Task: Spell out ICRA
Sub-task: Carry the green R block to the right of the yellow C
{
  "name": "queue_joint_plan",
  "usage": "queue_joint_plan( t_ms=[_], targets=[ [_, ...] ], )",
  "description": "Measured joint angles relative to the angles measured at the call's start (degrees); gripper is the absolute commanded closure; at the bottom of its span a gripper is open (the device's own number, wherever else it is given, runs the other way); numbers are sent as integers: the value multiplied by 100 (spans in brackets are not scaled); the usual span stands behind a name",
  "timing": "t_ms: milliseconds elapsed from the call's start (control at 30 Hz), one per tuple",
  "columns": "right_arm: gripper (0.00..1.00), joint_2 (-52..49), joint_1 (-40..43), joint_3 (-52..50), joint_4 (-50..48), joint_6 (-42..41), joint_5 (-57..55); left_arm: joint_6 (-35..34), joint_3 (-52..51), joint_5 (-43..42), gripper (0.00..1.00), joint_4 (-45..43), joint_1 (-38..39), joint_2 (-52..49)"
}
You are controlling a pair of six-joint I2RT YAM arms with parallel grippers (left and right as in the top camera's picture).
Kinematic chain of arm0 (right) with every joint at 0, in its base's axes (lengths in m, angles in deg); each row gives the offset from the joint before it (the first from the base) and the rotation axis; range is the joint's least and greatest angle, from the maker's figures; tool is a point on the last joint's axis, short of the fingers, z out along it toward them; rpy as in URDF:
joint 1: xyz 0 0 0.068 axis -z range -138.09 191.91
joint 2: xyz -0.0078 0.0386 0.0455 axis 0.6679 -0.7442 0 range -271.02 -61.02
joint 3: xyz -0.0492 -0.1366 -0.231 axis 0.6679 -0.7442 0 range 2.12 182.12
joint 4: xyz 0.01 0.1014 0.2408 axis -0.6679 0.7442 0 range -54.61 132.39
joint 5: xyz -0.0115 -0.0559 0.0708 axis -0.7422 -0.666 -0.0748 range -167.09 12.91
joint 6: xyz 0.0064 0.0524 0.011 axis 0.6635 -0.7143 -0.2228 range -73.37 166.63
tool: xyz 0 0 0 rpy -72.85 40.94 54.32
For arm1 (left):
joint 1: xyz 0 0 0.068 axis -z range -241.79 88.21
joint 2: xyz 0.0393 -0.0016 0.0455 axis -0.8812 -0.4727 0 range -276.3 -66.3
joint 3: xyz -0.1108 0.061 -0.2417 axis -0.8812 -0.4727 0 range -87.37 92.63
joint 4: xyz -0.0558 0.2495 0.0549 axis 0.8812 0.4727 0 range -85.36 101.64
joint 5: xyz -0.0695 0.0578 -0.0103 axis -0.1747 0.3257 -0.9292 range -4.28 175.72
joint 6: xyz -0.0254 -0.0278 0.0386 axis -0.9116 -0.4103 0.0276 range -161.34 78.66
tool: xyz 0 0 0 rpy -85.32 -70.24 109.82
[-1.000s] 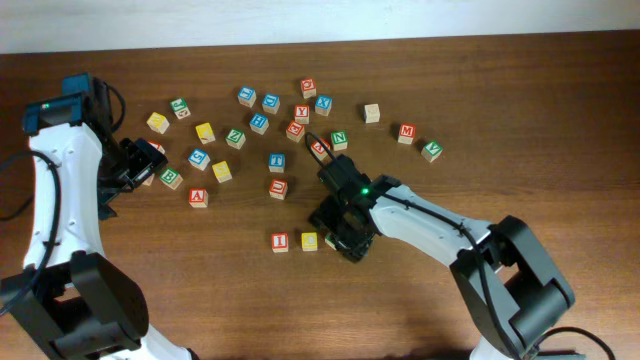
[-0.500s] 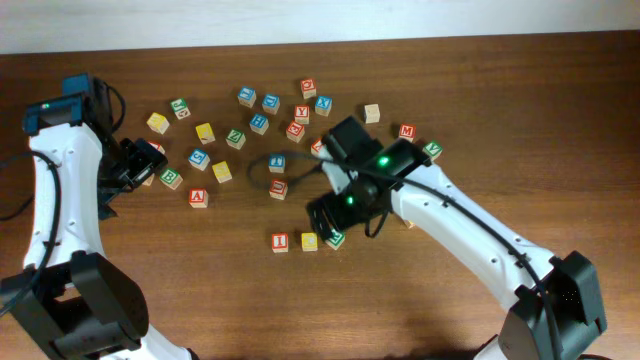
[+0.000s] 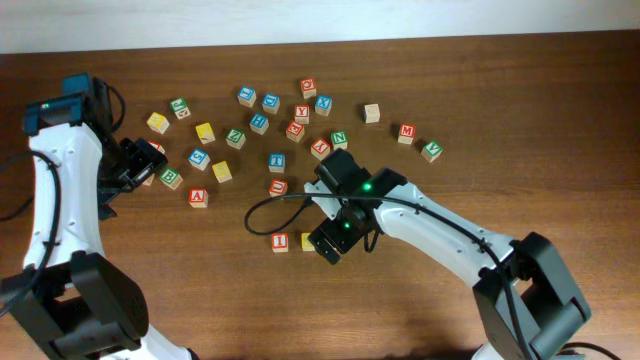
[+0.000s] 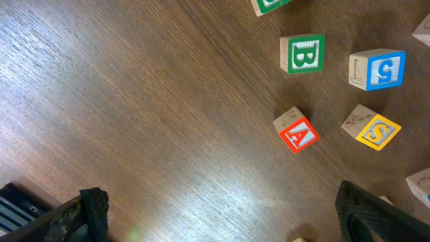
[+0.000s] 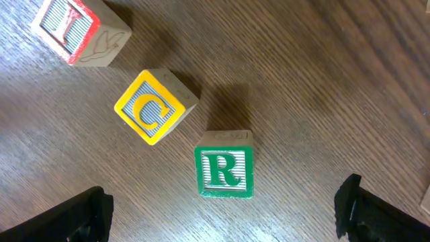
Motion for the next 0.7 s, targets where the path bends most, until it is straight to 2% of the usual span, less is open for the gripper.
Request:
queue_joint_plan(
  t_ms=[33,67,333,500,567,600,700],
  targets=[
    [23,-2,0,0,-2,-28,-2,0,0,-2,1,0,0,0],
    [39,-13,0,0,0,-28,-9,0,0,-2,1,0,0,0],
    [46,-470,0,-11,-9,-116,-4,0,0,-2,1,0,0,0],
    [57,-520,0,-26,-131,-120,-7,0,0,-2,1,0,0,0],
    [57,-520,0,-26,-144,-155,-4,0,0,0,1,0,0,-2],
    [61,-520,0,-26,-160,-168,-4,0,0,0,1,0,0,-2],
    [64,-520,0,-26,-227,-297,-4,0,0,-2,1,0,0,0]
  ],
)
